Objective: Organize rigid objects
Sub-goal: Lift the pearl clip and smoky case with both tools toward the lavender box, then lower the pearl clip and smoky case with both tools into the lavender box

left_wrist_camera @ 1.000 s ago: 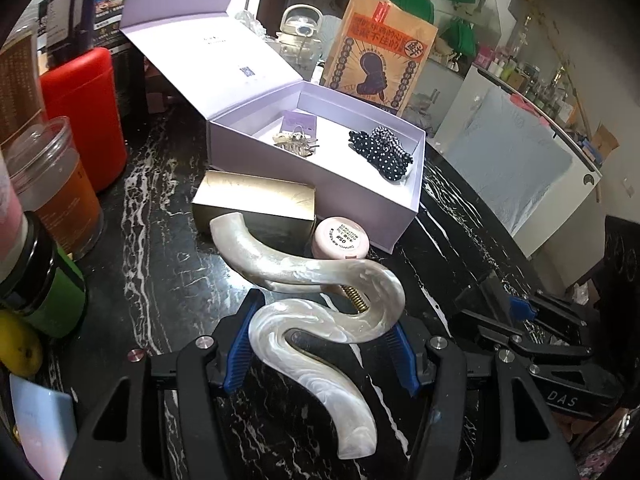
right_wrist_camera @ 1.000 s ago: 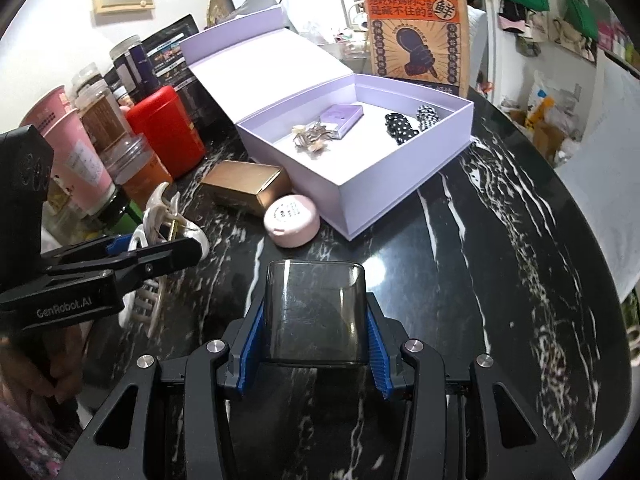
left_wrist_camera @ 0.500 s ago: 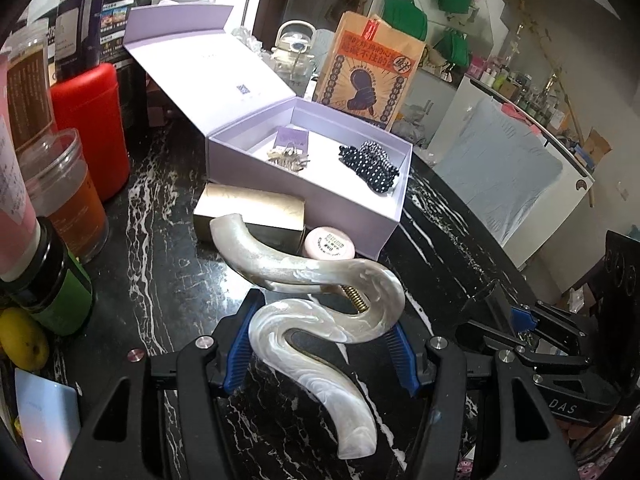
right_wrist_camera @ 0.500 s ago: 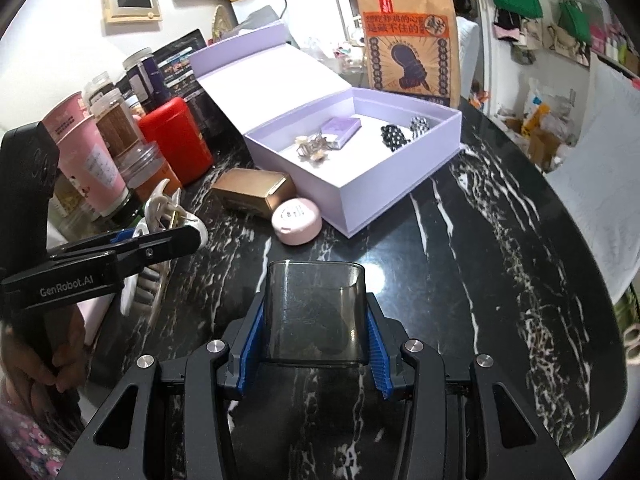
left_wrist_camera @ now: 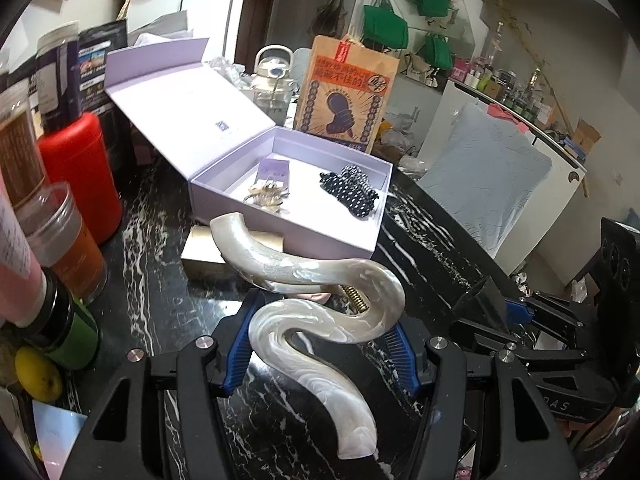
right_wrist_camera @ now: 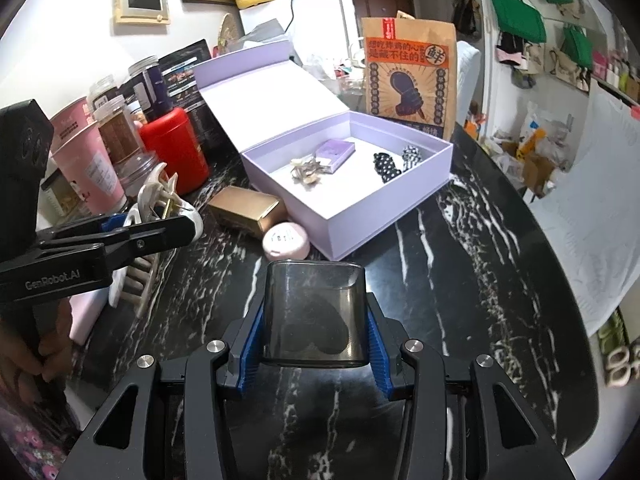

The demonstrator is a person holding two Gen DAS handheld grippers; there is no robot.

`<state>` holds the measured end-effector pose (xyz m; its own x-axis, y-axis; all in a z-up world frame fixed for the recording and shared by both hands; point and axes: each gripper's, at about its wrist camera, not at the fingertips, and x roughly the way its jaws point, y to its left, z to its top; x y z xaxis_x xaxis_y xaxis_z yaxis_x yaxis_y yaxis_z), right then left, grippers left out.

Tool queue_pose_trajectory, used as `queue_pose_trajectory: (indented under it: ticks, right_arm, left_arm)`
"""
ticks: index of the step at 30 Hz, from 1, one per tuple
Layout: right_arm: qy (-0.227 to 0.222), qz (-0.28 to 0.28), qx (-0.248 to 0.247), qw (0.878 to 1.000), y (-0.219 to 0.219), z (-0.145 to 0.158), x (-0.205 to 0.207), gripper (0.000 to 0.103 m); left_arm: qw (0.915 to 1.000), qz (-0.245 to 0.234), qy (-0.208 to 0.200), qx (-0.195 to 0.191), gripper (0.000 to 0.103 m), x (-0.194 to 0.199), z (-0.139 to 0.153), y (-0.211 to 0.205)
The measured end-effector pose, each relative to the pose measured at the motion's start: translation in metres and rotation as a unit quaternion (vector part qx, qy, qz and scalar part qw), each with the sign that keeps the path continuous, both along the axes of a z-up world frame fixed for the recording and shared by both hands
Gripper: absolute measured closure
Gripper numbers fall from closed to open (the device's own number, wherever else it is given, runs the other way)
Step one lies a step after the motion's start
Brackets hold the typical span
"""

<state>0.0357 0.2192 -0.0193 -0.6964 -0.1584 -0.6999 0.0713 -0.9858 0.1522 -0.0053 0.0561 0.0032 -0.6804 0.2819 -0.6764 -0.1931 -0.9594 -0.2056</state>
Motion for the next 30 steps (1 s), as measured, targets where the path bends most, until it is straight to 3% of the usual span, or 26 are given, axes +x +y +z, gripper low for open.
queue_pose_trajectory:
  ticks: [14,30]
  right_arm:
    - [0.027,0.007,0.016,0.999,0.011,0.023,-0.018,0.058]
    - [0.037,0.018,0.017,0.999,0.026,0.032,-0.066,0.058]
  left_arm:
    - [0.9995,-0.018,0.024,-0.011,0.045,-0.027,0.019,0.016]
    - [0.9993,-0.017,0.030,-0.015,0.045,-0.083,0.027,0.017]
